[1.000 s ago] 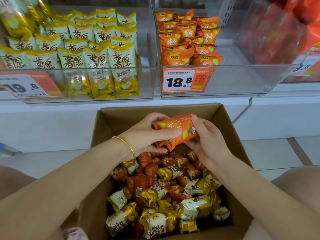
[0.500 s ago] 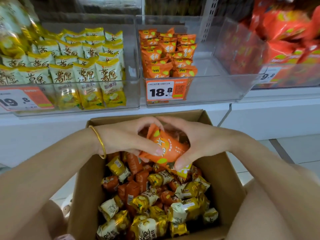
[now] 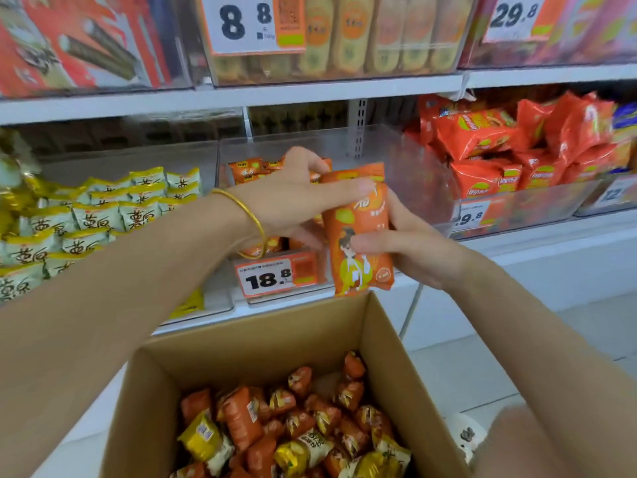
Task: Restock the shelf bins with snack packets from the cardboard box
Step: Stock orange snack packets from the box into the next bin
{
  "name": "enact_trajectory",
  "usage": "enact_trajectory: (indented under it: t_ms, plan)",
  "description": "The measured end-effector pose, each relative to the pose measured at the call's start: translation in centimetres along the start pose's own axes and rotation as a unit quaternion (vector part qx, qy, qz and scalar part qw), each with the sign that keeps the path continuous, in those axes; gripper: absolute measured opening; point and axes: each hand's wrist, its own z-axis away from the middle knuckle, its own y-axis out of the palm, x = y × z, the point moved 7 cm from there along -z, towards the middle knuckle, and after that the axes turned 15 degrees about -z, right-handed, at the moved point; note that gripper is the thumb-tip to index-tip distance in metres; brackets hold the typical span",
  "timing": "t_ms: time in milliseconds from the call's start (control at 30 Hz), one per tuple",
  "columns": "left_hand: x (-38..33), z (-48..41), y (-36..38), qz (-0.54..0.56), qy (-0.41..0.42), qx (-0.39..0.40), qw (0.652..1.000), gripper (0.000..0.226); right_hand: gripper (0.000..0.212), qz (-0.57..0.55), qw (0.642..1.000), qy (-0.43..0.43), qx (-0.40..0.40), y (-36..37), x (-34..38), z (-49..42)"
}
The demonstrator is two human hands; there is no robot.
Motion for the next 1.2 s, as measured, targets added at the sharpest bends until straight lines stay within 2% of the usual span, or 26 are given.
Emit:
enact_trajectory:
  t_ms: [67, 133, 167, 200, 267, 333, 467, 600, 667, 800, 967, 1100, 1200]
  plan:
    - [-1.1, -1.5, -1.2, 0.005, 0.028, -0.069, 0.997, 0.047, 0.078, -0.006, 0.998, -0.029, -0.053, -2.7, 2.0, -2.2]
    - [-0.4, -3.3, -2.6, -0.11, 0.061, -0.157, 0.98, 0.038, 0.076, 0.006, 0.994, -0.036, -0.104, -5.4, 2.9, -4.2]
    - [0.1, -3.9, -3.1, -0.206, 0.074, -0.185, 0.958, 0.033, 0.076, 0.008, 0.992, -0.03, -0.12, -6.8, 2.8, -5.1]
    - [0.8, -4.7, -3.1, -0.302, 0.086, -0.183, 0.931, 0.031, 0.076, 0.02, 0.991, -0.018, -0.129, -7.7, 2.6, -6.0]
    - [3.0, -6.1, -1.9, -0.441, 0.095, -0.118, 0.885, 0.032, 0.079, 0.056, 0.989, 0.034, -0.132, -8.8, 1.1, -7.2]
    - [4.9, -6.8, -1.1, -0.489, 0.089, -0.079, 0.864, 0.034, 0.079, 0.087, 0.986, 0.096, -0.106, -8.8, -1.0, -8.3]
    - [6.1, -6.8, -1.9, -0.44, 0.077, -0.126, 0.886, 0.024, 0.095, 0.136, 0.976, 0.159, -0.064, -8.3, -3.8, -9.9]
    - [6.3, -6.6, -2.0, -0.42, 0.078, -0.133, 0.894, 0.02, 0.082, 0.177, 0.971, 0.157, -0.038, -8.2, -4.5, -10.4]
    - [6.3, -6.7, -2.0, -0.421, 0.077, -0.134, 0.894, 0.018, 0.079, 0.196, 0.969, 0.145, -0.043, -8.0, -4.6, -10.4]
    - [6.4, -6.7, -2.0, -0.412, 0.074, -0.144, 0.897, 0.015, 0.082, 0.305, 0.946, 0.094, -0.058, -7.6, -4.1, -11.0]
    - [6.8, -6.8, -2.2, -0.39, 0.055, -0.152, 0.906, 0.014, 0.077, 0.213, 0.965, 0.134, -0.079, -7.9, -4.5, -10.2]
    - [7.0, -6.8, -2.1, -0.391, 0.046, -0.155, 0.906, 0.011, 0.081, 0.348, 0.924, 0.11, -0.115, -8.4, -3.4, -10.1]
    - [6.9, -6.9, -2.2, -0.392, 0.049, -0.168, 0.903, 0.012, 0.079, 0.311, 0.93, 0.126, -0.148, -8.7, -3.3, -9.5]
